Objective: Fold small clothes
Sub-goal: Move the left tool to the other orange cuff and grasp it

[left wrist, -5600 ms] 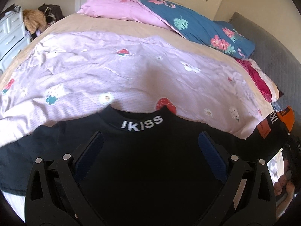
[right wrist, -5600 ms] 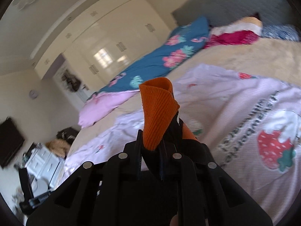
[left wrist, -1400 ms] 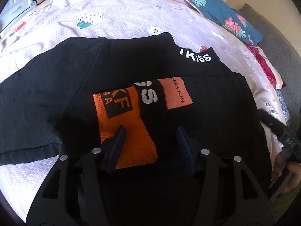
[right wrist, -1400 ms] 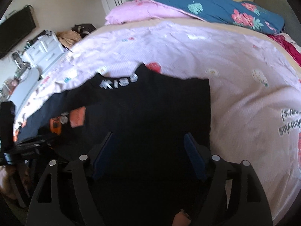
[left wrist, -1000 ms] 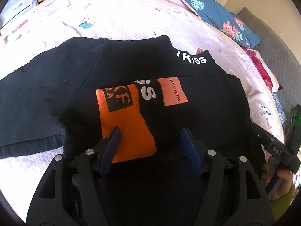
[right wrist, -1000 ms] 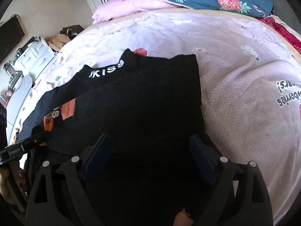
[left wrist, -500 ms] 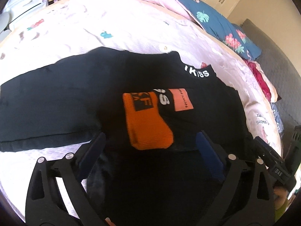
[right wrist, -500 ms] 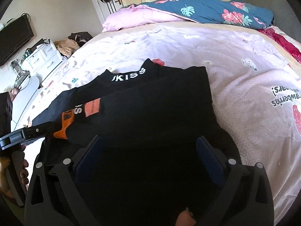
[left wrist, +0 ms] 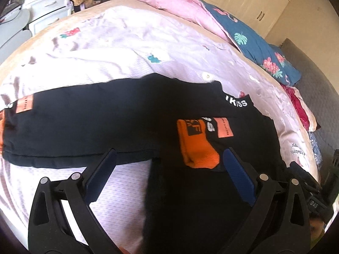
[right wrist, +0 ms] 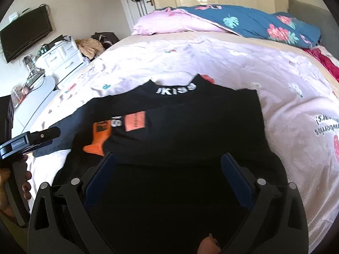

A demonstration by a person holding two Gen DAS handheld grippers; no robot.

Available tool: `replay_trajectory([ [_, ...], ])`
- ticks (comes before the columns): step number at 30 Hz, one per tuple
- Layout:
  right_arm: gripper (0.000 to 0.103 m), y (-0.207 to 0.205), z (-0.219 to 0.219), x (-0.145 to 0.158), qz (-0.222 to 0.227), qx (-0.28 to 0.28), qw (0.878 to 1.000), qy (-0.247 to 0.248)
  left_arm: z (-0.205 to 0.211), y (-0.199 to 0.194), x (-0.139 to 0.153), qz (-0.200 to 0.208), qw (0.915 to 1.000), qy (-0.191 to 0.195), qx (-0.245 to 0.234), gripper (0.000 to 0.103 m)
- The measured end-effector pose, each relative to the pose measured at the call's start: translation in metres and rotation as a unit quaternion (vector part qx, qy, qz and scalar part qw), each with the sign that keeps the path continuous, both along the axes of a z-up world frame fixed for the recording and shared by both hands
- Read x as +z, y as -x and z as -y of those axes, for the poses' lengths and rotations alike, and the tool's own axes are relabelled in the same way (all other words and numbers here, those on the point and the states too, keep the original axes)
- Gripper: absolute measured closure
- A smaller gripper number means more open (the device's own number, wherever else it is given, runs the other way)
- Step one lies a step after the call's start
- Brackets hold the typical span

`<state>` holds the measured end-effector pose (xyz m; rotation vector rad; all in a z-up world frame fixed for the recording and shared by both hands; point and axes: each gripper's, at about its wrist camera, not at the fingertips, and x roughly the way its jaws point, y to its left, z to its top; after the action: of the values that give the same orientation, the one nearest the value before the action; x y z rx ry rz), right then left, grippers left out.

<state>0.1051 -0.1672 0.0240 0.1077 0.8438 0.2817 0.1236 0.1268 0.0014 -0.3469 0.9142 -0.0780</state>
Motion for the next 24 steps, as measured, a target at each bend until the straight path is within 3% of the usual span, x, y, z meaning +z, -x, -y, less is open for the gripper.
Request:
replay_trajectory([
  [11, 0.004, 0.002, -0.067, 0.02, 0.036, 0.043, 0.998, 0.041, -0.045, 0.021, 0.003, 0.008, 0.999, -0.002, 0.045, 0.009],
  [24, 0.004, 0.002, -0.136, 0.026, 0.046, 0.102, 0.992, 0.06, -0.1, 0.043, 0.003, 0.013, 0.9938, -0.007, 0.11, 0.009],
])
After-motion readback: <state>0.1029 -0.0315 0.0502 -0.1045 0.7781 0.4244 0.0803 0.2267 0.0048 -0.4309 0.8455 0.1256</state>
